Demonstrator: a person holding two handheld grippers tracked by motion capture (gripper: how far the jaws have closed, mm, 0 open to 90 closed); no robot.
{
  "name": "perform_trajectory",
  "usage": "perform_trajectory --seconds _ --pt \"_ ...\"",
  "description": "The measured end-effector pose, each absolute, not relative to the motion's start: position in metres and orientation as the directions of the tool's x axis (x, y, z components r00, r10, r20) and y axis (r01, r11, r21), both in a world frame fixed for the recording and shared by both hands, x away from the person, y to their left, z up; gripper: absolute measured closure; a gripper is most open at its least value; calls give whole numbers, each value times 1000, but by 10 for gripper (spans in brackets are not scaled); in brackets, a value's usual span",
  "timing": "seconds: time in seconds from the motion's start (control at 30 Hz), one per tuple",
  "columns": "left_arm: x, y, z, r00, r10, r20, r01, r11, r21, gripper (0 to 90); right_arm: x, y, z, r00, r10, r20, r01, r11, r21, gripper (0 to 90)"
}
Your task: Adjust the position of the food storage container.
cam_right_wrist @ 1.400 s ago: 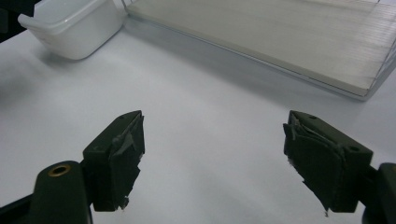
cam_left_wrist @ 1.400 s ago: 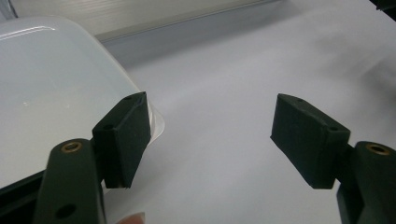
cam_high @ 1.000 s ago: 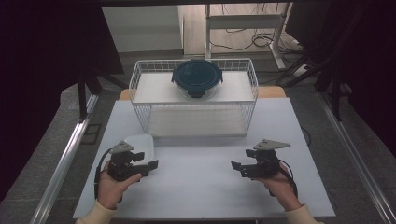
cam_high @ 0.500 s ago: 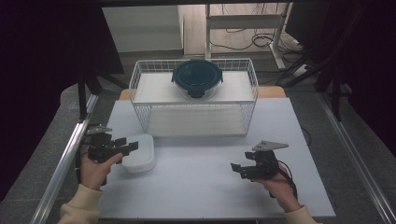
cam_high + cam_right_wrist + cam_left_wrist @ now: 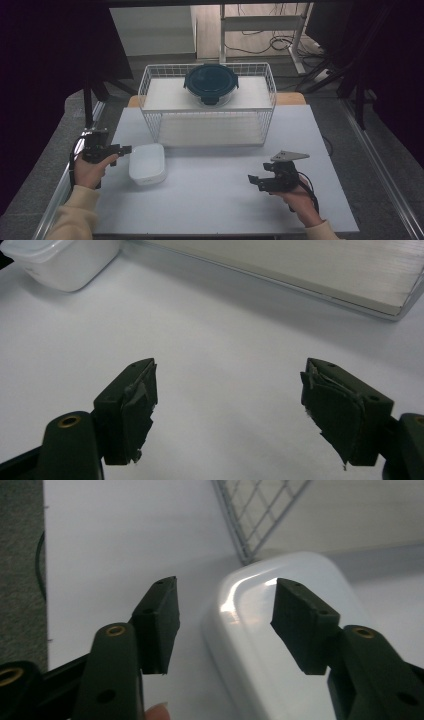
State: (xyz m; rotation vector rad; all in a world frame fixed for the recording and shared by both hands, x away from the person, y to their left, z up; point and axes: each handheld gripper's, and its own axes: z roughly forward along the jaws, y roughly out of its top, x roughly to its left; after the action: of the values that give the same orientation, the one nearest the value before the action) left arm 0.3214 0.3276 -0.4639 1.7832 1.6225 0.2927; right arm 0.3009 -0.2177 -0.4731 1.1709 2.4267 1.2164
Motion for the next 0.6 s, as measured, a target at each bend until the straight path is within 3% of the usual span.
perform_trajectory --seconds 0.4,0.6 --pt "336 334 -491 164 958 -235 863 -24 505 832 302 -216 -476 -668 724 173 581 362 729 217" --pt "343 328 -498 192 948 -253 872 -46 488 874 304 -219 -474 -654 715 247 614 310 726 219"
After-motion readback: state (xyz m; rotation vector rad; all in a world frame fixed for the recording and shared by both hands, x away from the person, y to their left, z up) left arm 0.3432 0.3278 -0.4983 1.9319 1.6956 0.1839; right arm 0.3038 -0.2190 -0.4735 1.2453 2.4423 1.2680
